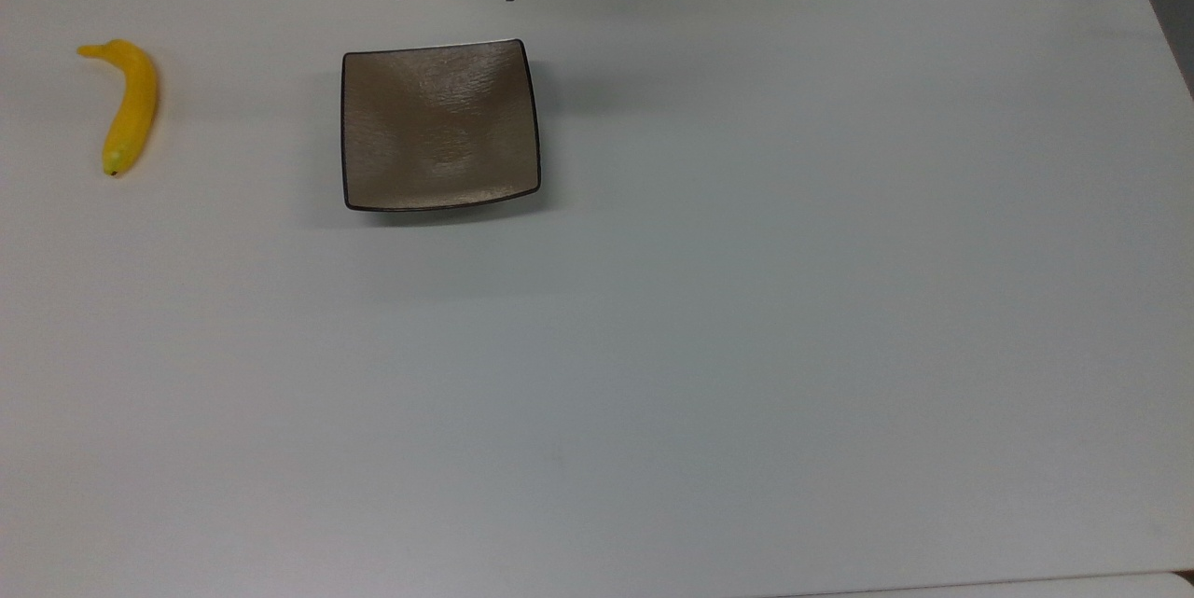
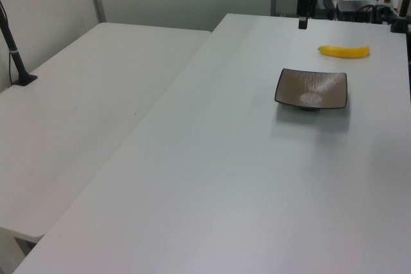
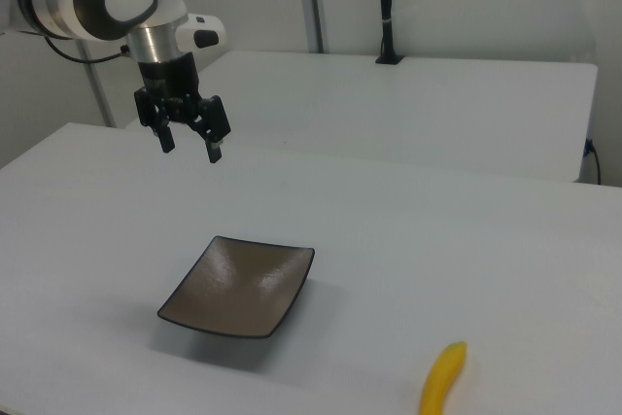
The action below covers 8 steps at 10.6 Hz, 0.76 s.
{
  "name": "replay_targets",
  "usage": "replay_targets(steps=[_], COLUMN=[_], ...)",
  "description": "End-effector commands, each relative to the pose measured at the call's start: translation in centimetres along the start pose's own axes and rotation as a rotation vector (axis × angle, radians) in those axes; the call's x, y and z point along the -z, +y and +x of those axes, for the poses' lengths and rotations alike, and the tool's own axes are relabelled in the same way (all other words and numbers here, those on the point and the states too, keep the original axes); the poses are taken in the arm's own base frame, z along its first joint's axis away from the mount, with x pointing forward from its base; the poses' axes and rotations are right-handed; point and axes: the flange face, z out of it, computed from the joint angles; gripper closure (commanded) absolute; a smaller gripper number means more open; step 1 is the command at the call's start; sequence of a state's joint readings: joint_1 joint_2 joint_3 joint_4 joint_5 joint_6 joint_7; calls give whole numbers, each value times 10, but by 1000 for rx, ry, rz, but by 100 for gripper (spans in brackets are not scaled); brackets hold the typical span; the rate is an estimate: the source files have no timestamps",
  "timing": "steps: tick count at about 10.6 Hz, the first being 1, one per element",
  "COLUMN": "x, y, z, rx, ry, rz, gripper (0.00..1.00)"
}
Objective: Bananas placed on a ceramic plate
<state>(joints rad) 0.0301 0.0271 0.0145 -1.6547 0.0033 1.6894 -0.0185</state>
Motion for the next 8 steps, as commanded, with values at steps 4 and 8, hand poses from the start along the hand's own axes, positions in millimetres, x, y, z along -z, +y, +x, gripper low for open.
replay_targets(steps=[4,8], x=[-19,-23], y=[13,93], z=[-8,-15], rx=[34,127], ry=[-19,-52], rz=[-60,-141], gripper=[0,0])
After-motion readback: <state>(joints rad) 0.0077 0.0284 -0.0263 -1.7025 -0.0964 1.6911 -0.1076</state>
